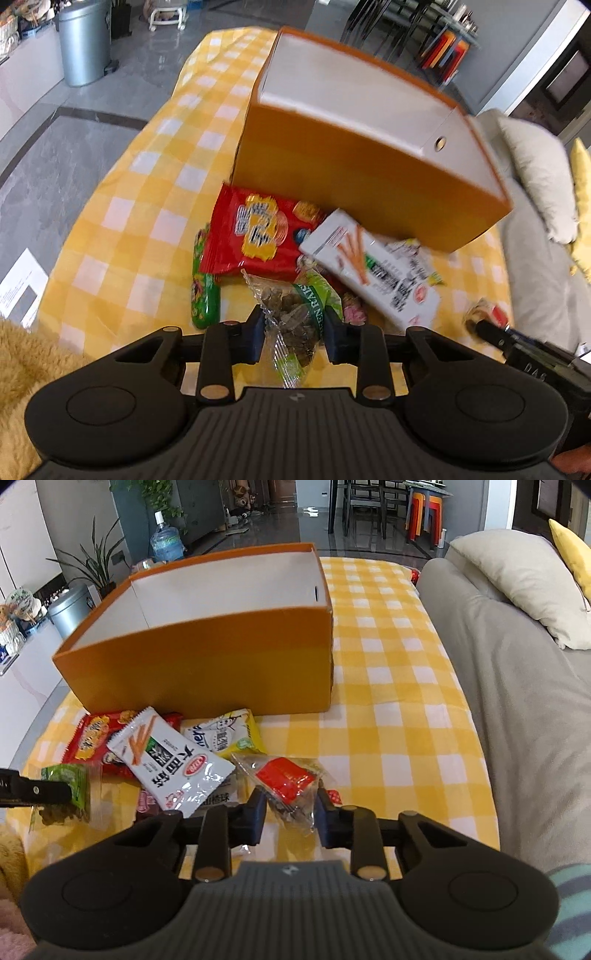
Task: Organize snacks
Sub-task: 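Grasp the clear seaweed bag with the left tool while the right tool grasps the small red-labelled packet, then carry both held packets over the orange box and lower them inside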
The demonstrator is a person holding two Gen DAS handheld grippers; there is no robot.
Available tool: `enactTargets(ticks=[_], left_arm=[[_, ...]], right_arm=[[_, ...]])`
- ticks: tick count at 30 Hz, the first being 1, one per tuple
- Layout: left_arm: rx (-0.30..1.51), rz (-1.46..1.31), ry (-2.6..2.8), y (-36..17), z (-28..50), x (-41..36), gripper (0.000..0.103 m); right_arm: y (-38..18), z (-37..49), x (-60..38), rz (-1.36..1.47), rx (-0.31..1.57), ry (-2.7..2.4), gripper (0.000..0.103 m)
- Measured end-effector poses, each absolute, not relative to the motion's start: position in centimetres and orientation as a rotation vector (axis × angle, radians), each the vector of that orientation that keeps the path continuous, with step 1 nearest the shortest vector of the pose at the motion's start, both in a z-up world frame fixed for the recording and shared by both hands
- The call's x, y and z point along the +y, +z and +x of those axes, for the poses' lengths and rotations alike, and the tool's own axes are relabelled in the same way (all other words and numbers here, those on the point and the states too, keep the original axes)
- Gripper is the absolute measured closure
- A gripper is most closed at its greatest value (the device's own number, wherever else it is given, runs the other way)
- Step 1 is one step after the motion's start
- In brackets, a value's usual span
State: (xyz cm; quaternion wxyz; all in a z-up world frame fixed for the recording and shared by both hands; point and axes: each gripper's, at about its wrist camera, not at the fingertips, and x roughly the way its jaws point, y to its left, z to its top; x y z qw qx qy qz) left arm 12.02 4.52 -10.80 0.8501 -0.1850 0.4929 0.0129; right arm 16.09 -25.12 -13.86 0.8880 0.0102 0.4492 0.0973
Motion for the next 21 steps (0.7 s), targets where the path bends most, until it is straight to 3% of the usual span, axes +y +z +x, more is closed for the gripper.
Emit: enactTargets(ticks=[21], left_arm=[[0.843,-0.302,-0.133,-2.1,14.3,2.2,0.068]], right_arm=[[-4.8,15.3,-23.7,0.056,0.819,0.357,0.079]])
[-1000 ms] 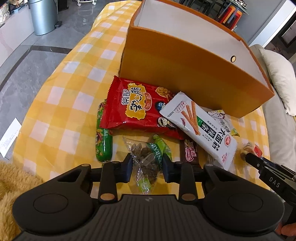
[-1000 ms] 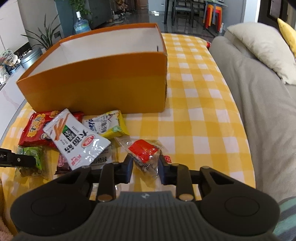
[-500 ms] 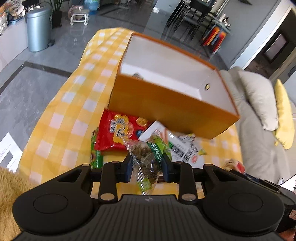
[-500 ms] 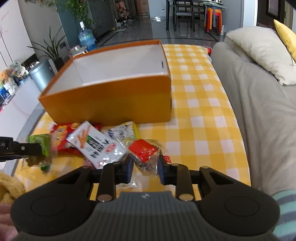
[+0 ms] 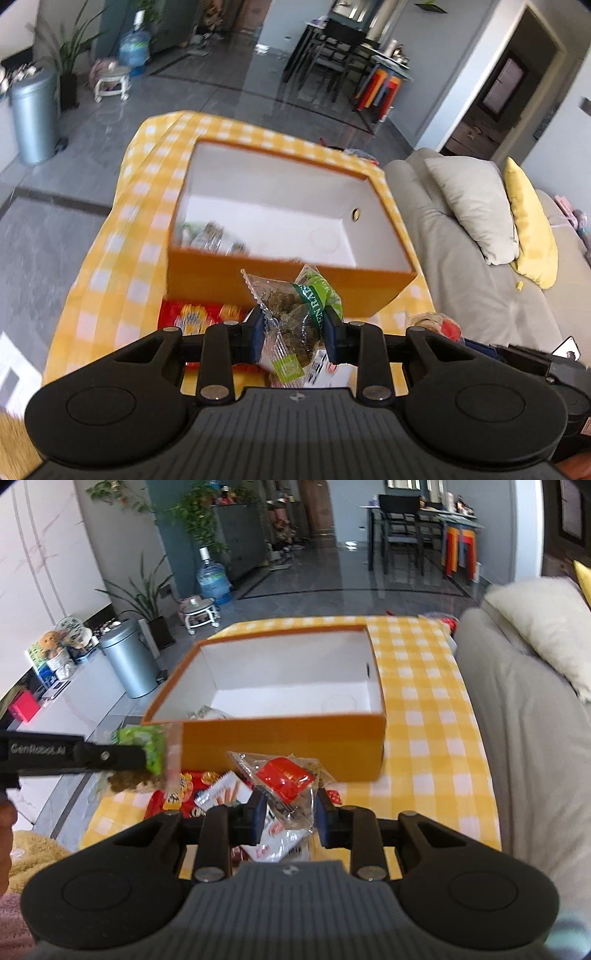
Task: Organize snacks
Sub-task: 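Carry both held packets over the orange box and lower them inside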
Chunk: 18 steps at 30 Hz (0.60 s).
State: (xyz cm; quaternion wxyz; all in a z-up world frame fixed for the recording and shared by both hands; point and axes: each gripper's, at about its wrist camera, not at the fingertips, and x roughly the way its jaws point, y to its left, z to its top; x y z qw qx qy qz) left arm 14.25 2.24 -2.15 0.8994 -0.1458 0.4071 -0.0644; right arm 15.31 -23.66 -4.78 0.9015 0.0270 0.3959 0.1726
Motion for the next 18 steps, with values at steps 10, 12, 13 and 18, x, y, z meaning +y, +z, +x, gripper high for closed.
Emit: enactTargets(ticks=[10,12,13,18], left_arm=[[0.847,-0.182,-0.180,0.7,20.4,0.2,0.068],[0.861,-0.160,-0.180,0.7,21.6,0.1,0.068],[0.870,-0.150,-0.179,0.7,22.3,0.1,0.068],[0.960,-0.108,-0.178,-0.4,25.7,0.6,0.068]], right_arm=[[-0.8,21.8,-22.7,-0.047,0.790,0.410,0.079],[-0.5,23.6,-22.1,-0.067,0.794,0.415,0.079],[-0.5,24.4,-21.9,-0.076,0.798,0.416,0.079],[-1.2,28.9,-20.4,-0.088,0.862,0.444,0.079]])
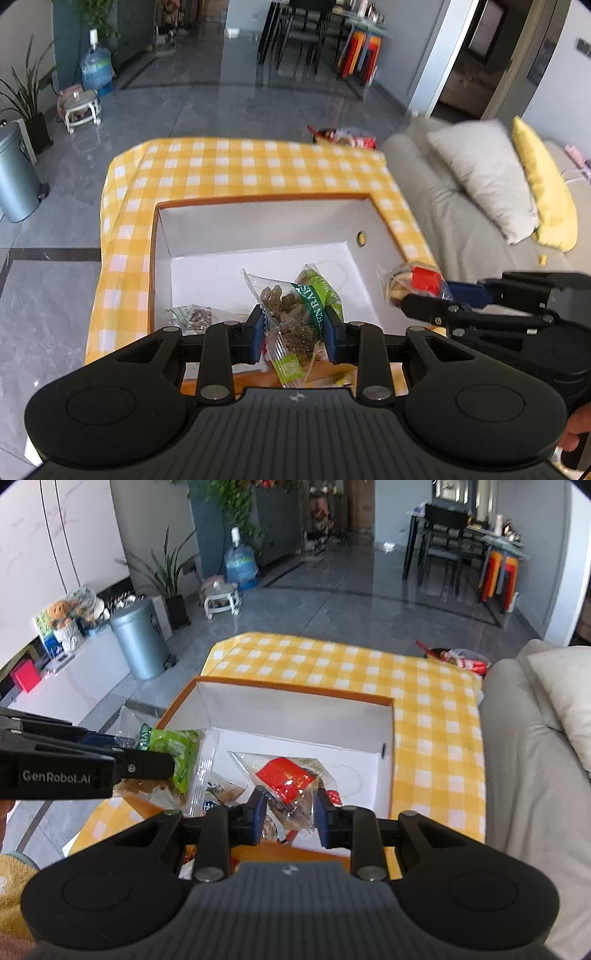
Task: Organize snacks
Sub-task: 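Carry both held packets over the orange box and lower them inside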
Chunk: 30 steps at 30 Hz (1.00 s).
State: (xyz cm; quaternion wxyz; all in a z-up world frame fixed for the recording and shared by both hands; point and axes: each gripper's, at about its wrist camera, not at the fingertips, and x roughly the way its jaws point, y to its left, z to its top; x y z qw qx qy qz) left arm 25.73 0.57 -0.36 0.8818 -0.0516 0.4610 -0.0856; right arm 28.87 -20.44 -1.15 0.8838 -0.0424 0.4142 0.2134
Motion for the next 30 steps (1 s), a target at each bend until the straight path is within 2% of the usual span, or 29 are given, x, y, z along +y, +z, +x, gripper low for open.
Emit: enactTargets(ticks=[14,23,30], left_arm=[[1.203,0.017,-0.153,-7.4,31.5,0.1,0.068],[1.279,0.147,-0.122,-9.8,32.8,-1.1,0.068],[1.301,0.137,-0.121,-10.3,33.0,-1.2,0.066]], right_arm=[[-9.1,37.7,-16.3,-0.185,1.294,0.369,0.078],[-12.0,39.1,-15.6,-0.221,1.398,0.311,0.077],[-13.9,39.7,-15.6,-0.216,1.466,0.296,0.076]])
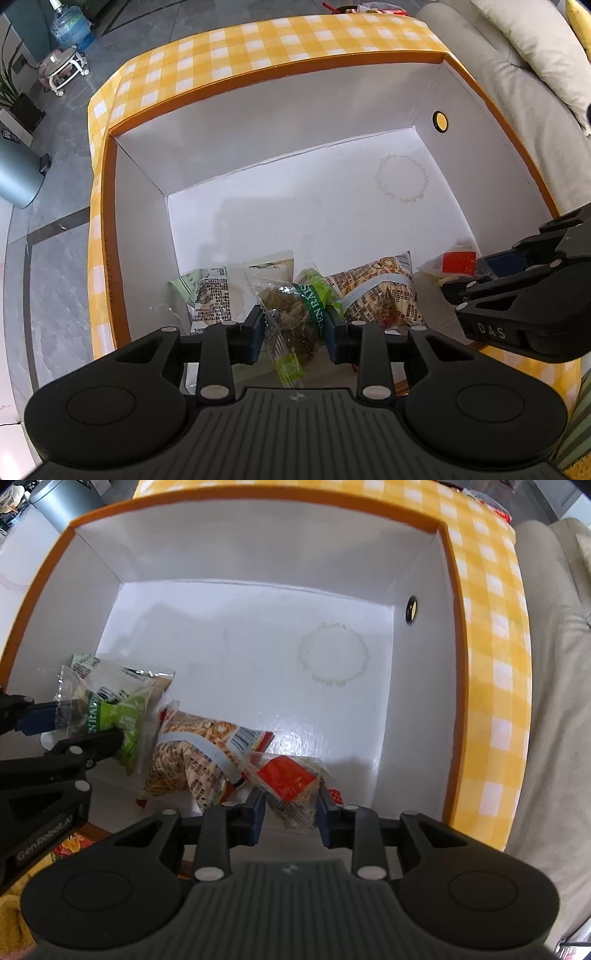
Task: Organize snacks
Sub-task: 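Carry both held packets over the orange box and lower them inside, then open both tools to drop the packets into the box and withdraw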
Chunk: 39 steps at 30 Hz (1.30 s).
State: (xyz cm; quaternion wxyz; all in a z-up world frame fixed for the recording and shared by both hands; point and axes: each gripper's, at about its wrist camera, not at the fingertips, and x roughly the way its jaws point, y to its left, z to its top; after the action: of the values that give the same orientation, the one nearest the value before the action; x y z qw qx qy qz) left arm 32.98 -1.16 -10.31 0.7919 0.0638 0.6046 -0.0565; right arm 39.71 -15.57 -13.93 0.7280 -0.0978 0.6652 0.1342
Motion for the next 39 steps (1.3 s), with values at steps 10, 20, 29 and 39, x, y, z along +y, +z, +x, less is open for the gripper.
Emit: enactTargets(ticks=[10,20,29,39], left_arm=[[1.255,0.167,-0.118,-8.8,32.4,-1.4,0.038],[1.169,0.152,-0.102,-4.9,30.1,-0.8,0.037],[1.096,0.143,-0.097,-1.9,27.3,-0.2,0.036],[0.962,0.104,-0.100,1.6,22.4,0.2,0.034]], right_arm=[[-12.9,39.6,-16.0,-0.149,1.451,0.288,0.059],[-9.2,38.0,-16.2,-0.131,1.364,0.287,0.036],[-6.1,35.2,-16.3,-0.135,1.292,0.289,0.032],[-3.2,30.6,-16.7,-0.109,1.193,0.310,0.022]])
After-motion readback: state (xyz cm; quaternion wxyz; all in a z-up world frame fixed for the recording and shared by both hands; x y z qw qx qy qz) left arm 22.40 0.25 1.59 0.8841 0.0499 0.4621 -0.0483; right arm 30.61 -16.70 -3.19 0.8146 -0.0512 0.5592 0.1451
